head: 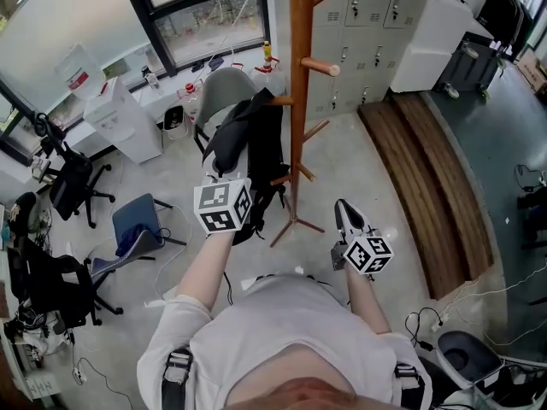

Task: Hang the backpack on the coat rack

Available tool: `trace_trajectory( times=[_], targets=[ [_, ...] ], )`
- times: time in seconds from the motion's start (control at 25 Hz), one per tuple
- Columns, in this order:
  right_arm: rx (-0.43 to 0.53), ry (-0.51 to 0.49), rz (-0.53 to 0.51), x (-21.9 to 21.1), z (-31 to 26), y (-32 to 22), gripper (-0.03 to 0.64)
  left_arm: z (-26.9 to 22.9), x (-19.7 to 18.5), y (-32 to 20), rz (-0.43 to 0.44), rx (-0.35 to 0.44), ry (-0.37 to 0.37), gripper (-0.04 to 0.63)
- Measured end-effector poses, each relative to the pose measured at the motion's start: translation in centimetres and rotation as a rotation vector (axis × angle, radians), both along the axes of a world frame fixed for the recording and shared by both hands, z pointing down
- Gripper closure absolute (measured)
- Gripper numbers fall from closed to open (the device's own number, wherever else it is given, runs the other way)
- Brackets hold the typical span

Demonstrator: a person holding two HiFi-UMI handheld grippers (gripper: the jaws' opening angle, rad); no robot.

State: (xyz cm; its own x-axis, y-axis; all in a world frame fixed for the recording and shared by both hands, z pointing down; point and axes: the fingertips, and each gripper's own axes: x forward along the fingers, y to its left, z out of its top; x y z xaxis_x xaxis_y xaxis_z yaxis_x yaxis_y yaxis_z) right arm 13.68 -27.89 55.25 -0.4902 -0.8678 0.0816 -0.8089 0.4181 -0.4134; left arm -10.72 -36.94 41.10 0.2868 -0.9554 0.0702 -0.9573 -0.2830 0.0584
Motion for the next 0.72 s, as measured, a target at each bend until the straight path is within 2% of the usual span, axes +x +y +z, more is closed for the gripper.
trace_trajectory(
  times=[0.44, 0.72],
  targets=[
    [-0.014, -0.010, 0.004, 0.7, 0.5, 0.2, 0.607, 1.9, 1.0, 0.5, 0.005, -0.017, -0.052, 0.506],
    [-0.017, -0.012, 0.007, 0.5, 0.7, 0.4, 0.607, 3.1, 0.9, 0.7, 0.004, -0.011, -0.104, 0.471]
  ],
)
